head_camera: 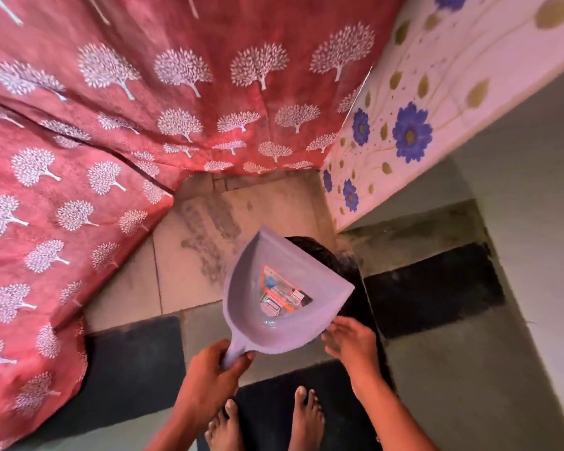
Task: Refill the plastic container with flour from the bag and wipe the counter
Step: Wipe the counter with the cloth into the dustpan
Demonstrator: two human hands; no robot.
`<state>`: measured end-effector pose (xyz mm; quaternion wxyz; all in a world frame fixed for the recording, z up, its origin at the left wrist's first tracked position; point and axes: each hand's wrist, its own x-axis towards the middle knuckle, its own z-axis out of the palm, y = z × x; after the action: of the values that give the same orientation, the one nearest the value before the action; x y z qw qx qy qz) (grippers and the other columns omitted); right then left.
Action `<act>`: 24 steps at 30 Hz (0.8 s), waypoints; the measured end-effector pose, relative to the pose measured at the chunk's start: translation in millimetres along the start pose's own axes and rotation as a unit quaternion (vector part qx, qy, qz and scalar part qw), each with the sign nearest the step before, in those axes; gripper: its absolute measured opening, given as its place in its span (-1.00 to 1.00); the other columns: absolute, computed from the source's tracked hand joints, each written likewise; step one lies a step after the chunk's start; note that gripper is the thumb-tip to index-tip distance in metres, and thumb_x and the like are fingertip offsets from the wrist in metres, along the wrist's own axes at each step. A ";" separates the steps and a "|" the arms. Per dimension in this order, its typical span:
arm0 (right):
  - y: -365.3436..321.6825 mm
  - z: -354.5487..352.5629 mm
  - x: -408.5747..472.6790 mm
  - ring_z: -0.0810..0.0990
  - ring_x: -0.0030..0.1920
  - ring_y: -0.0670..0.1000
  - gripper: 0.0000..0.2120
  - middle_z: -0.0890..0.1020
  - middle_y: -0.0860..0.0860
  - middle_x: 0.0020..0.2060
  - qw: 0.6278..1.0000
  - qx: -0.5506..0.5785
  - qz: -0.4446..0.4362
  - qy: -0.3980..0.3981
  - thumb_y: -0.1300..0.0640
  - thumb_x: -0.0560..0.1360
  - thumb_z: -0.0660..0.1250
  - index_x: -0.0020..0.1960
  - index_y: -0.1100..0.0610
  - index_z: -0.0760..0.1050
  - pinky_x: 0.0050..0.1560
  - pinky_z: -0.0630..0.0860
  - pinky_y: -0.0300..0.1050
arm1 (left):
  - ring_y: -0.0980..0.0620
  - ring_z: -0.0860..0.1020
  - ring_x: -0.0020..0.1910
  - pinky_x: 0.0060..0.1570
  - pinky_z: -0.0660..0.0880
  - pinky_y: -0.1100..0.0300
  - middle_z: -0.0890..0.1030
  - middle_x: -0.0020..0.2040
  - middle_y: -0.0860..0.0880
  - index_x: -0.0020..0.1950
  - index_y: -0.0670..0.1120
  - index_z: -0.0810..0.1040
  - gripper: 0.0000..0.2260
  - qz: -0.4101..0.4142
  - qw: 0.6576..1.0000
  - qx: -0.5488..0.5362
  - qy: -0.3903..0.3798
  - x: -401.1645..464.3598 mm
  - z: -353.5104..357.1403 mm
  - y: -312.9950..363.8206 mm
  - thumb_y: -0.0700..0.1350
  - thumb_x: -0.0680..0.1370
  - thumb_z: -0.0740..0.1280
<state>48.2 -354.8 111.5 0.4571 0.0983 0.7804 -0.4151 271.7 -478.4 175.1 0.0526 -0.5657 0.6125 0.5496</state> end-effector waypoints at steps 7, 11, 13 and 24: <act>-80.0 -89.7 -176.6 0.72 -0.21 -0.05 -0.82 0.73 0.12 -0.04 0.997 -0.022 -0.071 0.004 0.31 0.58 0.34 0.01 0.05 0.60 -0.23 0.56 -0.17 | 0.15 0.46 -0.59 -0.48 0.43 0.16 0.57 -0.49 -0.09 -0.24 -0.18 0.56 -0.74 0.054 0.996 0.065 -0.013 -113.3 -55.2 114.1 -0.02 0.53 0.43; -116.2 -128.0 -282.0 0.71 -0.20 -0.04 -0.81 0.72 0.06 -0.09 0.994 0.014 -0.107 0.024 0.30 0.61 0.29 0.00 0.04 0.58 -0.25 0.56 -0.21 | 0.15 0.47 -0.60 -0.42 0.48 0.07 0.59 -0.52 -0.04 -0.30 -0.12 0.52 -0.70 0.086 0.991 0.104 -0.024 -179.6 -85.7 163.5 0.02 0.54 0.42; -126.4 -143.3 -328.4 0.70 -0.23 -0.06 -0.82 0.72 0.07 -0.11 0.991 0.037 -0.123 0.030 0.31 0.60 0.29 0.01 0.06 0.58 -0.24 0.55 -0.20 | 0.15 0.50 -0.59 -0.38 0.50 0.08 0.59 -0.53 -0.04 -0.31 -0.12 0.53 -0.70 0.099 0.987 0.122 -0.022 -209.0 -95.1 178.7 0.03 0.53 0.41; -174.9 -208.8 -430.9 0.70 -0.23 0.03 -0.83 0.73 0.11 -0.14 0.954 0.098 -0.272 0.083 0.29 0.58 0.34 -0.01 0.05 0.61 -0.24 0.60 -0.19 | 0.18 0.53 -0.59 -0.42 0.48 0.20 0.62 -0.50 -0.04 -0.23 -0.14 0.59 -0.77 0.113 0.969 0.218 -0.031 -272.5 -91.6 207.7 -0.01 0.51 0.41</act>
<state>65.5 -214.6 601.4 0.2486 -0.0388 0.7684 -0.5884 263.4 -423.1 525.4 0.1307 -0.4505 0.7755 0.4226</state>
